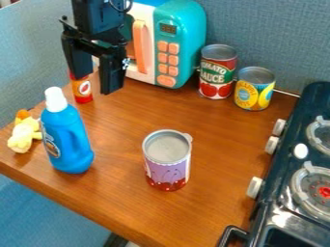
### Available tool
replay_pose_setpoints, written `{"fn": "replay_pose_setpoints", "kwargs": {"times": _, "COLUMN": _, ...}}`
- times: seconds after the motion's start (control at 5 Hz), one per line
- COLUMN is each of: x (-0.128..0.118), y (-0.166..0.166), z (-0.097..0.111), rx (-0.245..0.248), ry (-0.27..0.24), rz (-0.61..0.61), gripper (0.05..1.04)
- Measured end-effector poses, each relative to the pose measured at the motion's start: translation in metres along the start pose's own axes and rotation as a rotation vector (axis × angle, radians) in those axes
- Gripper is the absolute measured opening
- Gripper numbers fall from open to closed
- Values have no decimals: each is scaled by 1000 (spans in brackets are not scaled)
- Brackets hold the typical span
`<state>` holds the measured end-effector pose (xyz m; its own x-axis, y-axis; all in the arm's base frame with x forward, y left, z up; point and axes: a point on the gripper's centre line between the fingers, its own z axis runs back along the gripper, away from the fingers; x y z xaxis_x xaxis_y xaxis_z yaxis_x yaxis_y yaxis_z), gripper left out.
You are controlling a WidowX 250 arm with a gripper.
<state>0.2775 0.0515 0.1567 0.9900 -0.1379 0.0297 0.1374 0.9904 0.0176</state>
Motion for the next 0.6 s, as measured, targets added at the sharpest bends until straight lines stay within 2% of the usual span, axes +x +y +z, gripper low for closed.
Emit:
{"fn": "replay_pose_setpoints", "kwargs": {"times": 0.2, "x": -1, "y": -1, "z": -7, "rx": -14, "ry": 24, "rz": -3, "gripper": 1001}}
{"fn": "replay_pose_setpoints", "kwargs": {"times": 0.4, "x": -4, "y": 7, "z": -3, "rx": -111, "ry": -3, "rz": -29, "gripper": 1001}}
{"fn": "replay_pose_setpoints", "kwargs": {"times": 0.6, "x": -5, "y": 27, "z": 11, "rx": -112, "ry": -65, "rz": -24, "gripper": 1001}}
